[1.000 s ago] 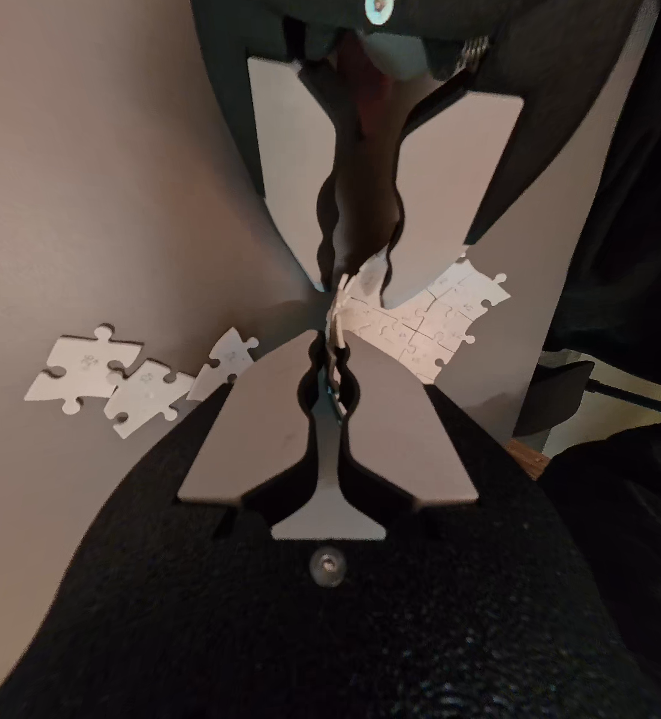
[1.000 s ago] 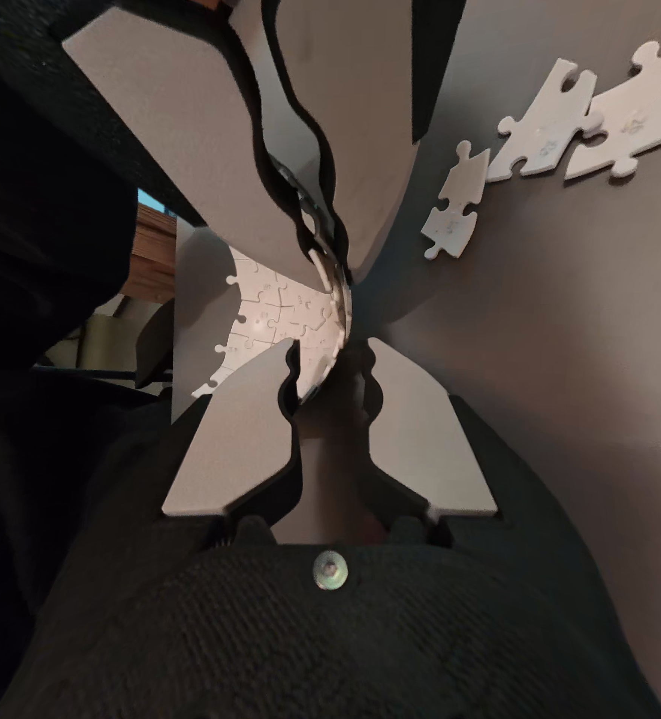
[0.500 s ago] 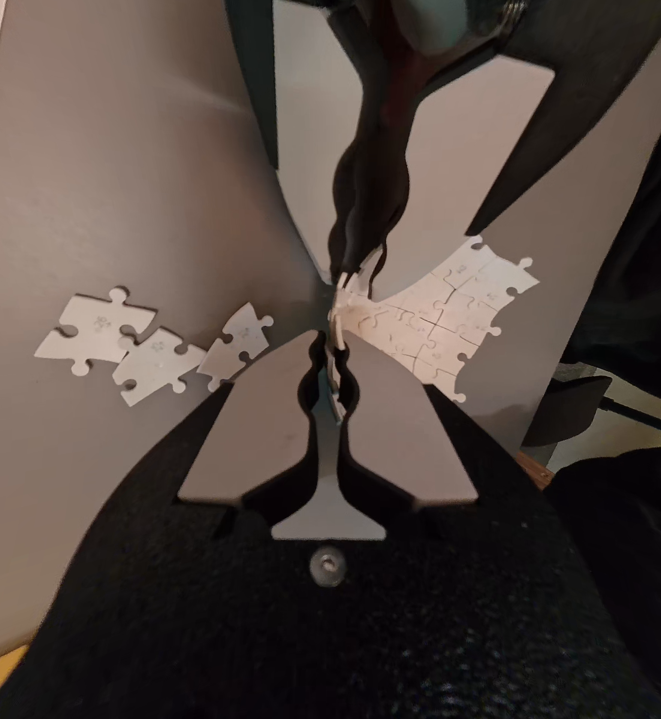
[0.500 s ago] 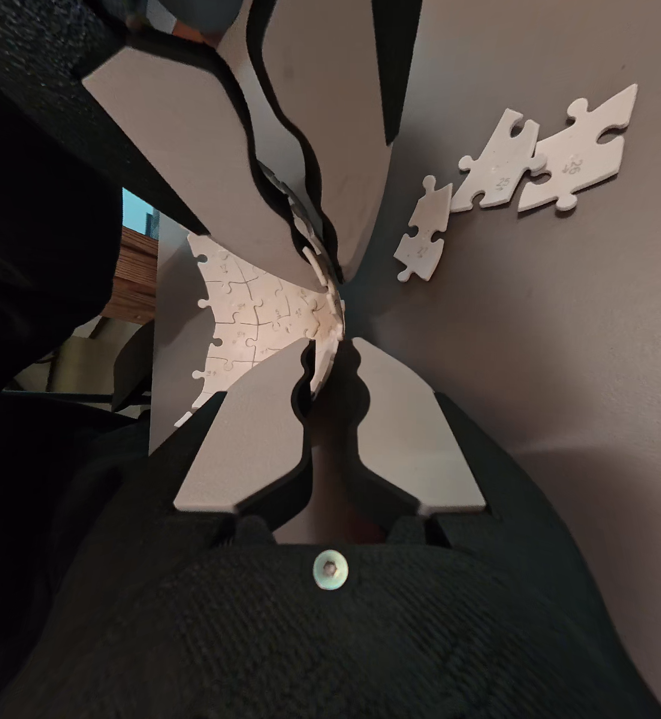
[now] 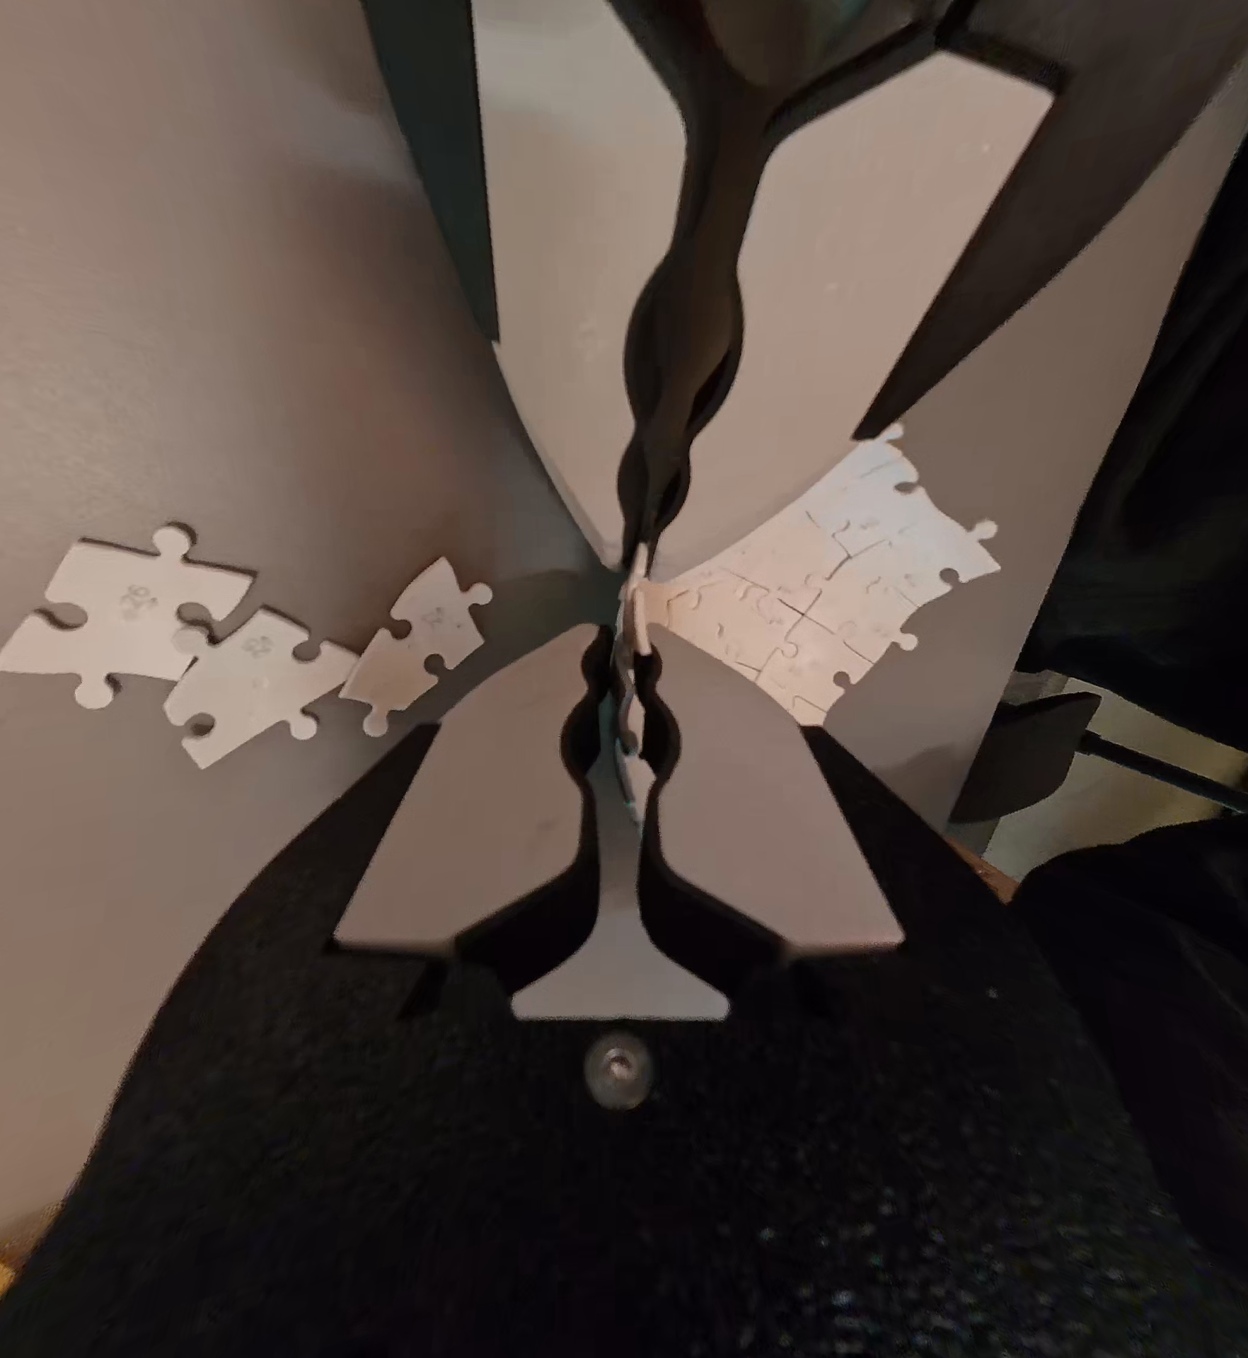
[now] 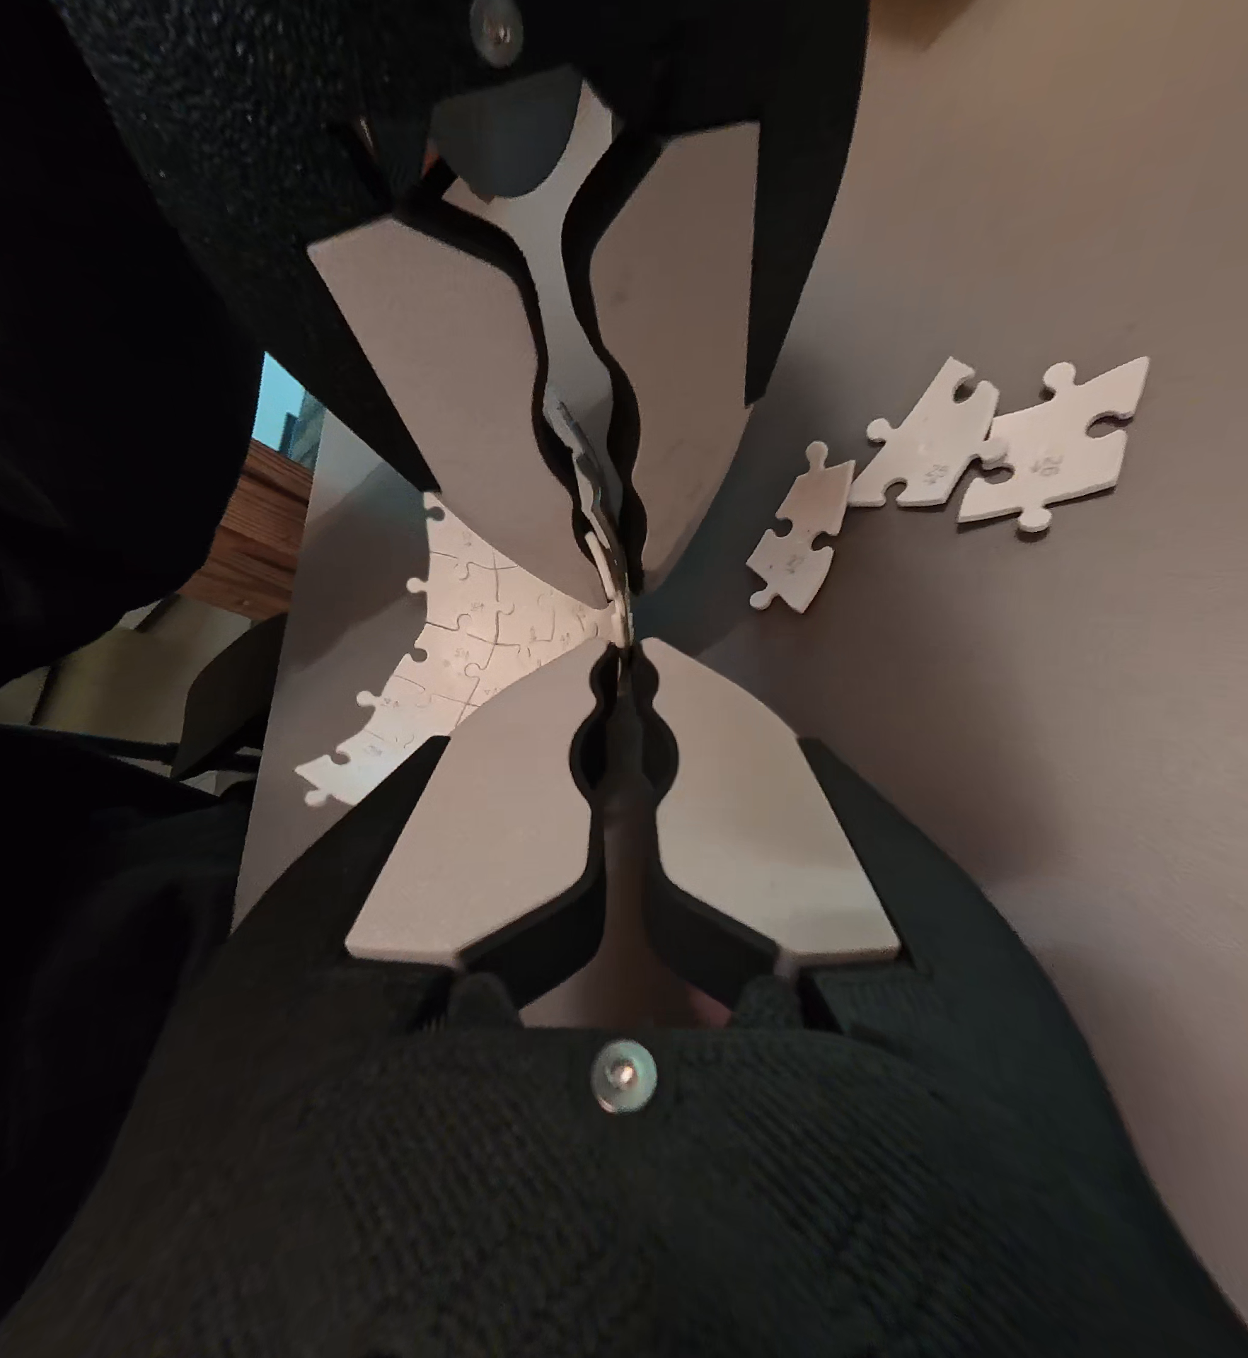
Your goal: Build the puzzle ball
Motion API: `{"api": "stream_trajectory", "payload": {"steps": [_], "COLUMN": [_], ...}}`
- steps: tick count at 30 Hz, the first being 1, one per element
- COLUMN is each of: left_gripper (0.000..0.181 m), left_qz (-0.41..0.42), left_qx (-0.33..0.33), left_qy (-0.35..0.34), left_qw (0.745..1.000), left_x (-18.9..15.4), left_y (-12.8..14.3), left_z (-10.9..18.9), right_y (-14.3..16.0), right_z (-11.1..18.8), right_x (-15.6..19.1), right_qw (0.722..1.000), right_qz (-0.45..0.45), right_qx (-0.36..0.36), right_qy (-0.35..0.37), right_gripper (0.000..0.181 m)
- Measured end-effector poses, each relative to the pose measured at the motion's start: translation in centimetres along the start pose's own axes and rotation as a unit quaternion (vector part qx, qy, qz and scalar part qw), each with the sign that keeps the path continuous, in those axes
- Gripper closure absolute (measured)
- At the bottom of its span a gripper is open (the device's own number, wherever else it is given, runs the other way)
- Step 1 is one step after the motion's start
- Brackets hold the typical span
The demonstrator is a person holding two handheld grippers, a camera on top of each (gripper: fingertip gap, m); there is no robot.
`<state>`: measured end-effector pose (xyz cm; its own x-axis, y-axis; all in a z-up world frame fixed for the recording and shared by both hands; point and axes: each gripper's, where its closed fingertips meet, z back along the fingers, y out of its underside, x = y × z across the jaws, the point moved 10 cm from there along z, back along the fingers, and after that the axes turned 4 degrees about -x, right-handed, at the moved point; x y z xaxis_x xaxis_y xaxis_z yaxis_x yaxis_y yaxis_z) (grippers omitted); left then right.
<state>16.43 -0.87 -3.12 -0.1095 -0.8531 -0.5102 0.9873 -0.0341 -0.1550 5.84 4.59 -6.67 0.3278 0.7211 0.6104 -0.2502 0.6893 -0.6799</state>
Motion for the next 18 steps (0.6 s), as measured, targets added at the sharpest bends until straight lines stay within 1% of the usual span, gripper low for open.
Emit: {"api": "stream_trajectory", "payload": {"steps": [7, 11, 15, 18], "left_gripper": [0.17, 0.169, 0.167, 0.166], "left_qz": [0.005, 0.004, 0.011, 0.037], "left_qx": [-0.023, -0.051, -0.115, -0.168], "left_qy": [0.004, 0.003, -0.022, -0.024], "left_qw": [1.0, 0.999, 0.993, 0.985], "left_x": [-0.1, -0.5, -0.9, -1.0], "left_y": [0.4, 0.8, 1.7, 2.7], "left_z": [0.0, 0.5, 1.5, 1.9], "right_y": [0.2, 0.2, 0.3, 0.3], "right_z": [-0.5, -0.5, -0.5, -0.6], "right_x": [0.0, -0.1, -0.2, -0.4], "right_qw": [1.0, 1.0, 1.0, 1.0], "right_qz": [-0.001, -0.01, -0.022, -0.028], "right_qx": [0.016, 0.018, 0.015, 0.014], "right_qy": [-0.005, -0.01, -0.007, -0.006], "right_gripper": [0.179, 0.178, 0.178, 0.178]}}
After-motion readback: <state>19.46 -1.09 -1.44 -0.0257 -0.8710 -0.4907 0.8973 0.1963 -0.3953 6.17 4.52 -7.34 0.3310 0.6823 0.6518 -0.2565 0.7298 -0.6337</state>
